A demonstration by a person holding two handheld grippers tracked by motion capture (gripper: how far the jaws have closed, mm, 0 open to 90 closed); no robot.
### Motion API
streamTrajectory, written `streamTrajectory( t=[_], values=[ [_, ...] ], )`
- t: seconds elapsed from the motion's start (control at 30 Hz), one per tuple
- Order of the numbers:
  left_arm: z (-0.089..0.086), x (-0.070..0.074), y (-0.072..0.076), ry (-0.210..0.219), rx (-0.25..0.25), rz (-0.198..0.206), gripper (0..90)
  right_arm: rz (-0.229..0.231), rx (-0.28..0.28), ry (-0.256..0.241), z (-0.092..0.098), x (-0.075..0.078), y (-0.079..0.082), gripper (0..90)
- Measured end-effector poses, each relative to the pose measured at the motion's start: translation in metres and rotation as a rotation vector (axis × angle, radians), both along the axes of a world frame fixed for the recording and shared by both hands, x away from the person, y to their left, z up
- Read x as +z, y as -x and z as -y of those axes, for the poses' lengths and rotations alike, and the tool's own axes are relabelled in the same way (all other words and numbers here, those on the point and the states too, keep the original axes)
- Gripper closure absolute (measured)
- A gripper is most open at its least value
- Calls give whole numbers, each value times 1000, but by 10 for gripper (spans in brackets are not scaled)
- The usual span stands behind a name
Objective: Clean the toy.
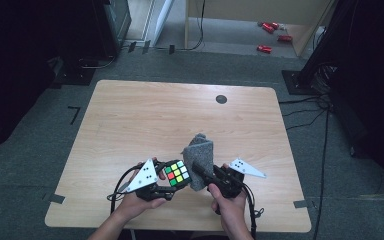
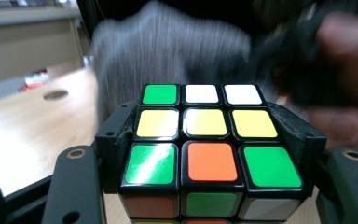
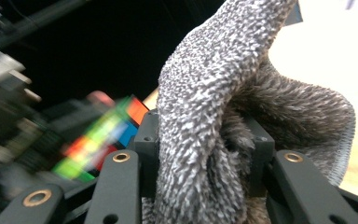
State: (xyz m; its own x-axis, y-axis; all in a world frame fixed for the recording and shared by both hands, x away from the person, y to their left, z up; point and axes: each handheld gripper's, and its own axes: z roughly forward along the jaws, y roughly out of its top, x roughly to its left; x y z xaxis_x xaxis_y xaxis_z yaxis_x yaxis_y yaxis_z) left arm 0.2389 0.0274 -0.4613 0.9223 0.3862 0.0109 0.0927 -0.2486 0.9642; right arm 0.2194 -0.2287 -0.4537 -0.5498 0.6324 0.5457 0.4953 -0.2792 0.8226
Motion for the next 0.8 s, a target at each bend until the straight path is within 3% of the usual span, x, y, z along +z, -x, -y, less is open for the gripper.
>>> streamTrajectory(
  t=[0.07, 0.2, 0.23, 0.3, 0.37, 0.53, 0.63, 0.7, 0.8],
  values=[
    [3, -2, 2, -18, 1, 8, 345, 26, 4, -17, 1, 5, 2, 598],
    [1, 2, 5, 9, -4, 24, 345, 25, -7, 27, -3, -2, 2, 590],
    [-1, 4, 4, 34, -5, 22, 345, 10, -14, 37, -3, -5, 1, 589],
    [-5, 7, 3, 62, -4, 14, 345, -1, -29, 107, -6, -13, -1, 590],
    [-6, 6, 1, 59, -1, 9, 345, -17, -25, 90, -7, -16, -2, 591],
    [0, -2, 1, 5, -1, 3, 345, 39, -9, -2, 0, 0, 1, 588],
    [0, 0, 3, 19, -5, 12, 345, 51, -15, 39, -4, 0, 3, 589],
    [-4, 3, 3, 44, -4, 15, 345, 28, -22, 36, -6, -8, 2, 590],
    [-10, 6, -1, 94, -1, -12, 345, -17, -24, 64, -7, -17, -1, 591]
  ],
)
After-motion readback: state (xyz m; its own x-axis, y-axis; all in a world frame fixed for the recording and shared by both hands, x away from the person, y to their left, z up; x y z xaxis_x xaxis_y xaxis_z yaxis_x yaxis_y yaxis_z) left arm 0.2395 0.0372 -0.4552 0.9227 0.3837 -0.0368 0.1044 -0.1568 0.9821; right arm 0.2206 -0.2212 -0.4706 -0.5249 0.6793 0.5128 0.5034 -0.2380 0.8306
